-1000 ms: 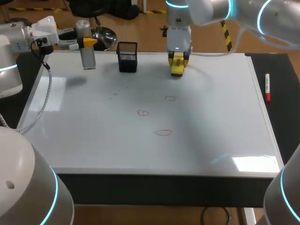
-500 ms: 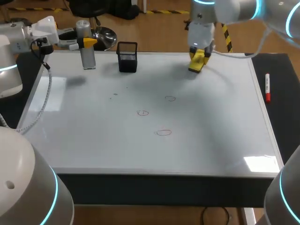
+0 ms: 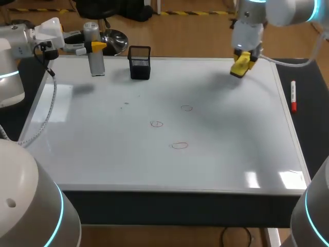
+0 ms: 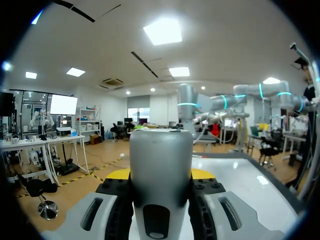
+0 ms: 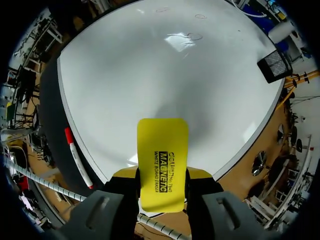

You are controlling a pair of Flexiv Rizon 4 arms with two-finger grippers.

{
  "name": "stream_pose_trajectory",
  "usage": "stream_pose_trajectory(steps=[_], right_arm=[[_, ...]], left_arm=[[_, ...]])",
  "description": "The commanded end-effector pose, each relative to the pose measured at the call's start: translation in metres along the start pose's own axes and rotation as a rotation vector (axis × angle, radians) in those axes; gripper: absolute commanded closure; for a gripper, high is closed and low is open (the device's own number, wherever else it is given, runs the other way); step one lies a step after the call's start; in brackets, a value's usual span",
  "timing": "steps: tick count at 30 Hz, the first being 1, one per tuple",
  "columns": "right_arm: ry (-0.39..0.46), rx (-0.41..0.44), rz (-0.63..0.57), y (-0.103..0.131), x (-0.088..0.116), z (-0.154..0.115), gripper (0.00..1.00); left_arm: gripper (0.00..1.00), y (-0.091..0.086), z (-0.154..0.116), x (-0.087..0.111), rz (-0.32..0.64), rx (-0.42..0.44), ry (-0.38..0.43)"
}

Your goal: Pick up the inspection probe, press it on each red-marked spot on the whiteboard one by one, put down the probe, pick up the eraser, and wipe off all the red marks.

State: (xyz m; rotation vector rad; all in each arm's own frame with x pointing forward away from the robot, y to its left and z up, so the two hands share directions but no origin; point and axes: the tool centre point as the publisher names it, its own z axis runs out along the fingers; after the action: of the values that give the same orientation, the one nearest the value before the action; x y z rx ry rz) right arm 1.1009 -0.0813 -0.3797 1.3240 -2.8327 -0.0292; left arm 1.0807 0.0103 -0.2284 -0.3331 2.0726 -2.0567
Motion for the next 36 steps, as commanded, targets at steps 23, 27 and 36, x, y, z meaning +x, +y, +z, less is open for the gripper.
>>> stream_pose_trajectory(steps=[23,27,36], right_arm=[[-0.043,-0.029,0.062,-0.004,0.043,-0.002,1.00],[-0.043,-0.029,0.062,-0.004,0.043,-0.002,1.00],[-0.043,-0.029,0.062,-0.004,0.043,-0.002,1.00]], left_arm=[[1.00,-0.001,0.000,0.001,0.002,0.002,-0.004],[1.00,-0.001,0.000,0.001,0.002,0.002,-0.004],[1.00,-0.011,0.008,0.007,0.037,0.002,0.018]])
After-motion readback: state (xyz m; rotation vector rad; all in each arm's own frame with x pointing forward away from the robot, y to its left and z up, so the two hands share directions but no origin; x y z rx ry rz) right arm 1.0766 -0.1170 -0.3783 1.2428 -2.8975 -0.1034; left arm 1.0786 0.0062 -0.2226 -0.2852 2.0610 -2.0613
